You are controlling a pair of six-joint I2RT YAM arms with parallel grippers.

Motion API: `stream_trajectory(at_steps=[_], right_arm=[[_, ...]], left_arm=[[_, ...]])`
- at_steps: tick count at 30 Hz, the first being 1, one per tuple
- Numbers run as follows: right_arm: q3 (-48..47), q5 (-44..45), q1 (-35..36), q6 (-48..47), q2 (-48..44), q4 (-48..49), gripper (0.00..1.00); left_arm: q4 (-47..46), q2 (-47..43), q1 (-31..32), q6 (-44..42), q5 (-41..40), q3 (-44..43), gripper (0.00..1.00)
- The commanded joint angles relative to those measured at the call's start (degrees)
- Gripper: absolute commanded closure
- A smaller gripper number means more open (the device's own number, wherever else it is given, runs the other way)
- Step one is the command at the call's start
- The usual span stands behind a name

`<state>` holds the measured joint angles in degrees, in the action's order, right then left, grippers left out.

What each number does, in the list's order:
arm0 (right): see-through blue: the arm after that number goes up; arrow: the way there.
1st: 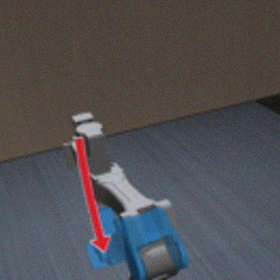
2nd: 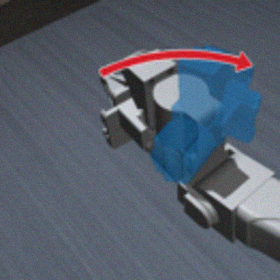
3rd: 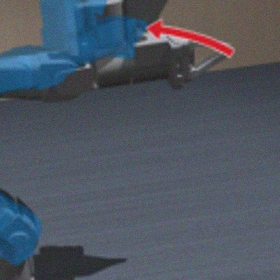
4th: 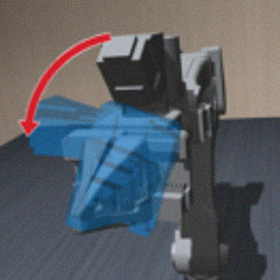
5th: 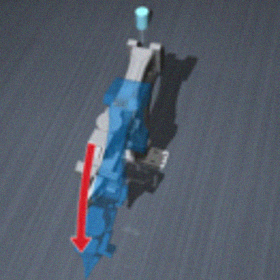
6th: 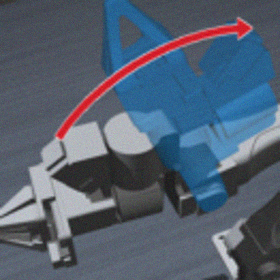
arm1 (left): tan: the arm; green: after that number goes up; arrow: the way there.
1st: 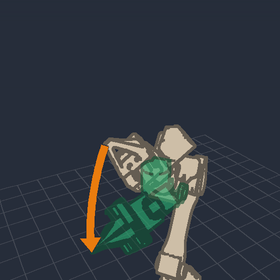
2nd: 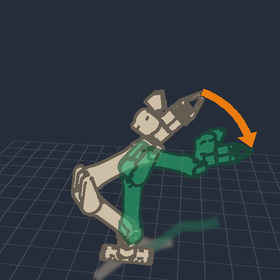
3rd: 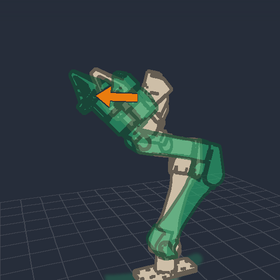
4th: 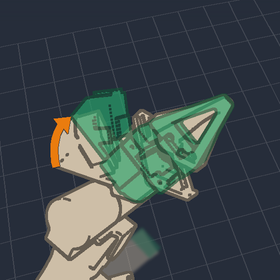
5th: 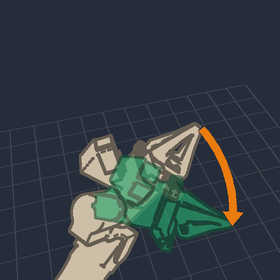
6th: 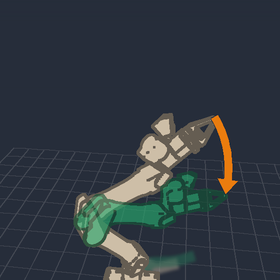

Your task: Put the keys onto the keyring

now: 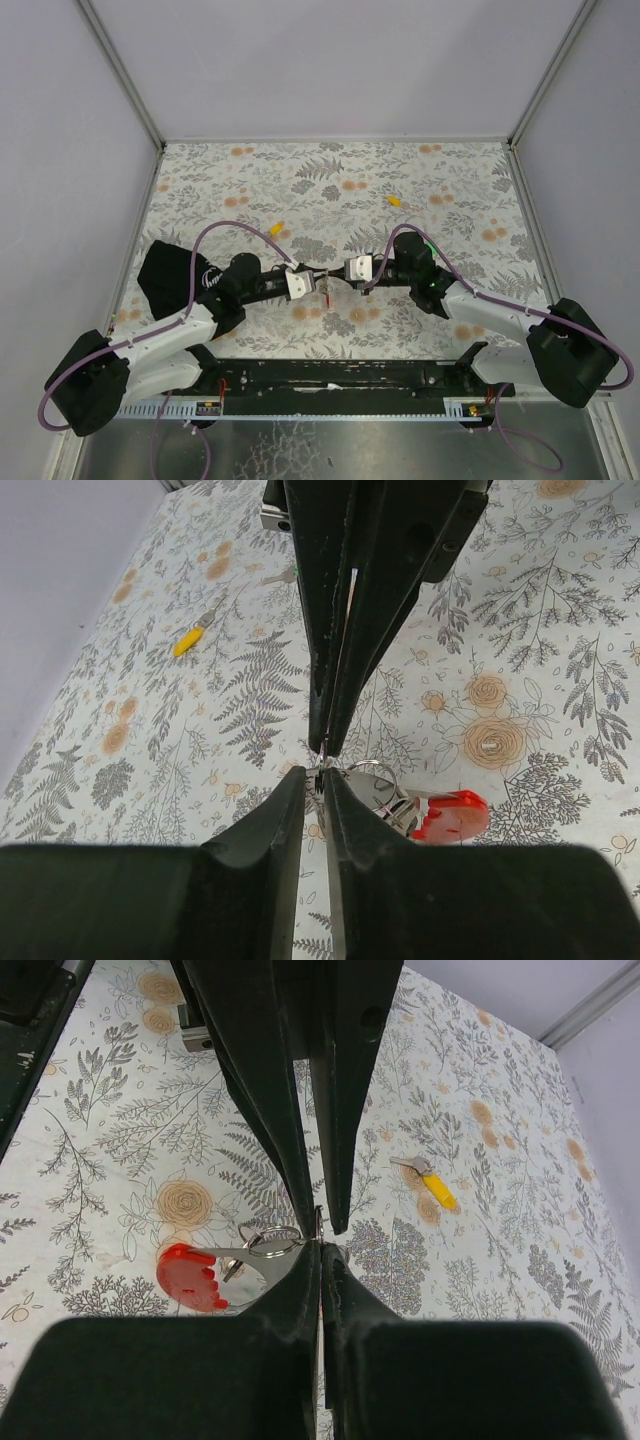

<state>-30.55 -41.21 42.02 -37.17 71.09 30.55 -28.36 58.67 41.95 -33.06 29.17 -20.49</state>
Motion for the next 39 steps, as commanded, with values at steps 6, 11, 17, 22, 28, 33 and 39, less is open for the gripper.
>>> stream_trajectory(at_steps=[6,11,17,22,28,33,39], right_arm=[[-0.3,-1.9,0.6,1.0,-1.8,4.3,1.0],[-0.3,-2.0,0.6,1.1,-1.7,4.1,1.0],[-0.3,-1.8,0.6,1.1,-1.7,3.6,1.0],[-0.4,3.2,0.6,5.7,-4.0,1.9,0.85],[-4.0,17.5,0.5,16.5,-8.6,-8.2,0.7],[-8.3,33.4,-0.1,27.8,-10.6,-18.2,0.55],[-12.9,52.4,-5.3,38.5,-7.8,-28.9,0.46]], left_arm=[[-5.3,1.4,-0.3,2.1,0.7,0.7,0.89],[-5.4,1.6,-0.3,2.2,0.9,0.5,0.93],[-5.1,1.5,-0.3,2.3,0.9,0.3,1.0],[-3.5,0.4,-0.3,1.9,0.1,0.2,1.0],[-2.6,-0.6,-0.3,1.7,-1.2,0.2,1.0],[-2.3,-0.2,-0.3,1.7,-1.8,0.0,1.0],[-0.7,0.0,-0.3,2.1,-2.1,-0.8,1.0]])
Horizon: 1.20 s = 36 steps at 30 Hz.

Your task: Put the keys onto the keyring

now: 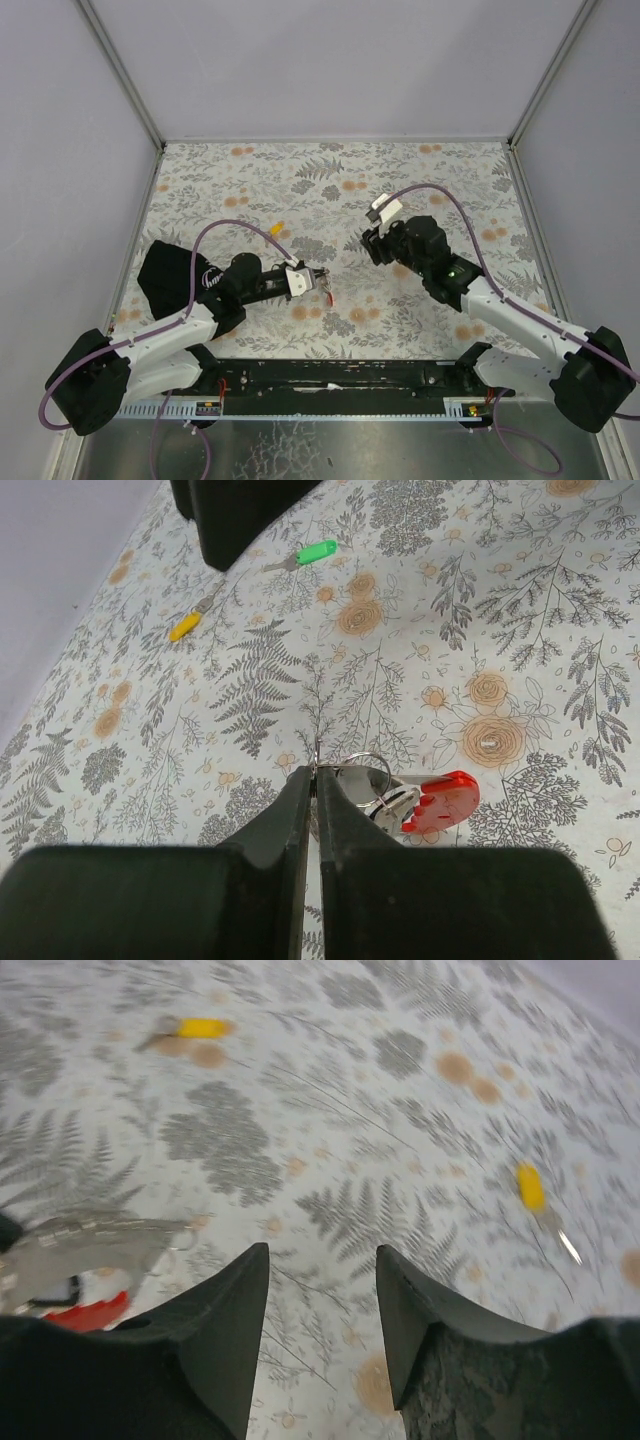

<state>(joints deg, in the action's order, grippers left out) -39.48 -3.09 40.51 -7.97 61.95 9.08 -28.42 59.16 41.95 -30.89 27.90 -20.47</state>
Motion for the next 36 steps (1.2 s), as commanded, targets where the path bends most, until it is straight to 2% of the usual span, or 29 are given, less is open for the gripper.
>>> stream_trajectory(at_steps=[1,5,11,22,26,36], right_arm=[[-4.3,15.3,-5.3,10.5,2.0,-8.6,0.46],[-4.8,19.8,-10.8,14.1,5.4,-11.5,0.46],[-6.7,19.6,-19.7,19.3,12.7,-12.7,0.48],[-12.7,5.0,-34.5,20.6,27.1,-11.7,0.45],[-15.0,2.0,-35.6,21.2,31.5,-14.4,0.43],[-14.0,-1.4,-35.7,23.3,36.7,-15.3,0.36]], left_arm=[[-0.4,-0.5,-0.3,0.0,-0.9,-0.9,1.0],[0.3,-0.4,-0.3,0.6,-1.2,-1.4,1.0],[1.1,0.1,-0.3,1.2,-2.4,-2.1,1.0],[1.2,0.4,-0.3,1.1,-2.8,-2.1,1.0],[1.3,0.6,-0.3,1.0,-2.7,-2.2,1.0],[1.2,0.2,-0.3,1.0,-2.6,-2.1,1.0]])
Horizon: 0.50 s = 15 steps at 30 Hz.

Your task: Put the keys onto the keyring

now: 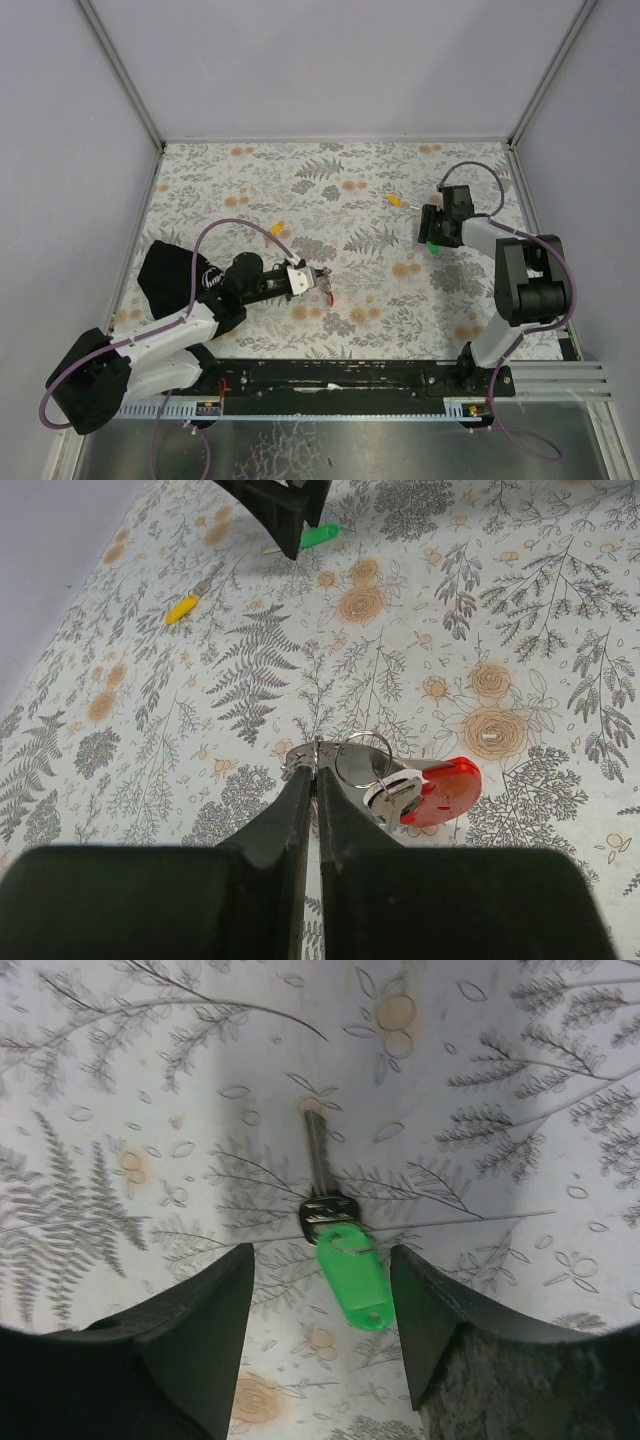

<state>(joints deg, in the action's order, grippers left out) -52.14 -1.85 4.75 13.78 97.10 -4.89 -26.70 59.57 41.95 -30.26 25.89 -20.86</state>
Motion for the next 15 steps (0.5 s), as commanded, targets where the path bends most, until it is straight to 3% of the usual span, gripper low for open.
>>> stream_trajectory(at_steps=[1,15], right_arm=[[-1.1,-2.8,0.1,1.8,1.7,-1.5,0.36],[0.4,-10.5,4.6,6.6,-0.5,-0.5,0.45]], left_arm=[[-0.5,-0.4,-0.3,0.4,-0.6,-1.6,1.0],[-0.4,-0.9,-0.3,0.6,-0.4,-1.5,1.0]])
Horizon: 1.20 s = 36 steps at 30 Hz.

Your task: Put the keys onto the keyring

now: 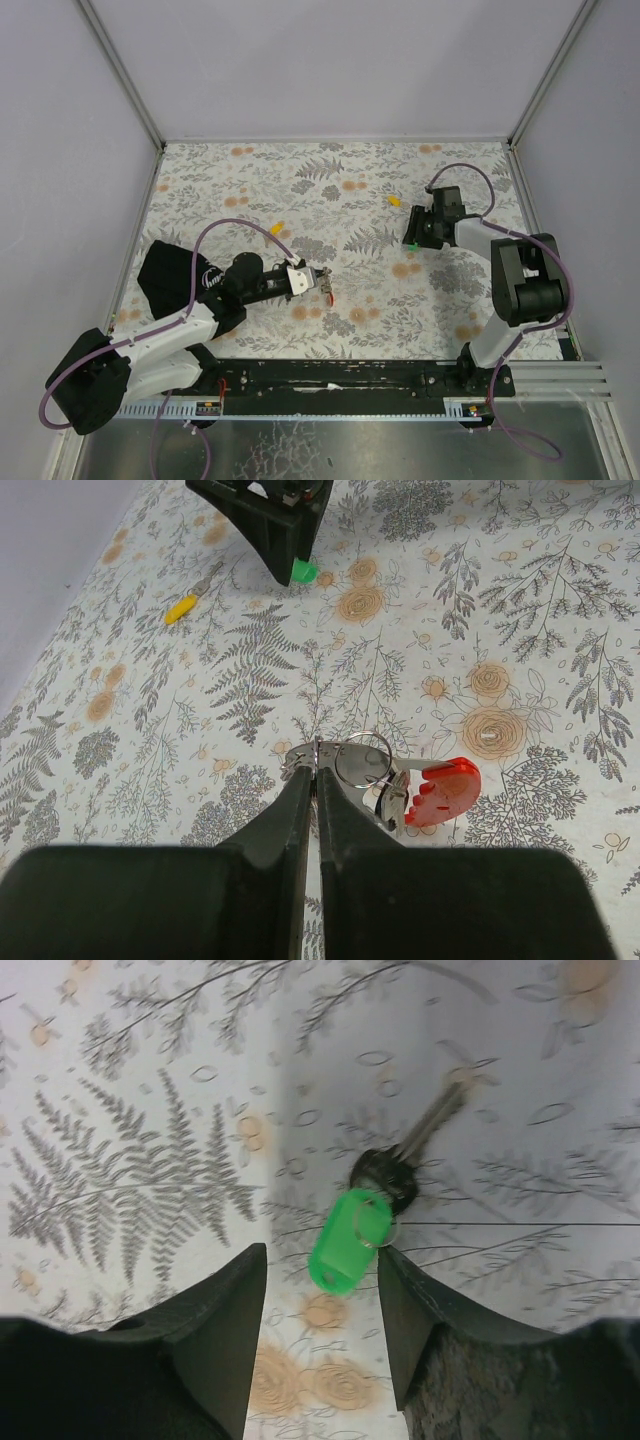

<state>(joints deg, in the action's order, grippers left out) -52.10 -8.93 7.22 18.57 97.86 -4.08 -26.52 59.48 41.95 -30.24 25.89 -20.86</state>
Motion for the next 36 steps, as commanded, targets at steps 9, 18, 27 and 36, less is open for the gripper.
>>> stream_trajectory(at_steps=[9,18,27,36], right_arm=[[0.0,2.7,2.4,-7.4,-6.9,-3.3,0.55],[-3.6,11.1,5.4,-17.9,-4.2,-6.1,0.61],[-6.7,14.2,7.8,-22.5,1.5,-4.7,0.69],[-8.3,17.8,8.8,-24.8,3.0,-4.8,0.73]], left_arm=[[-0.6,-0.7,-0.4,0.5,-0.4,-1.6,1.0],[-0.7,-0.6,-0.4,0.5,-0.3,-1.5,1.0],[-0.5,-0.8,-0.4,0.4,-0.4,-1.5,1.0],[-0.5,-0.8,-0.4,0.4,-0.4,-1.5,1.0]])
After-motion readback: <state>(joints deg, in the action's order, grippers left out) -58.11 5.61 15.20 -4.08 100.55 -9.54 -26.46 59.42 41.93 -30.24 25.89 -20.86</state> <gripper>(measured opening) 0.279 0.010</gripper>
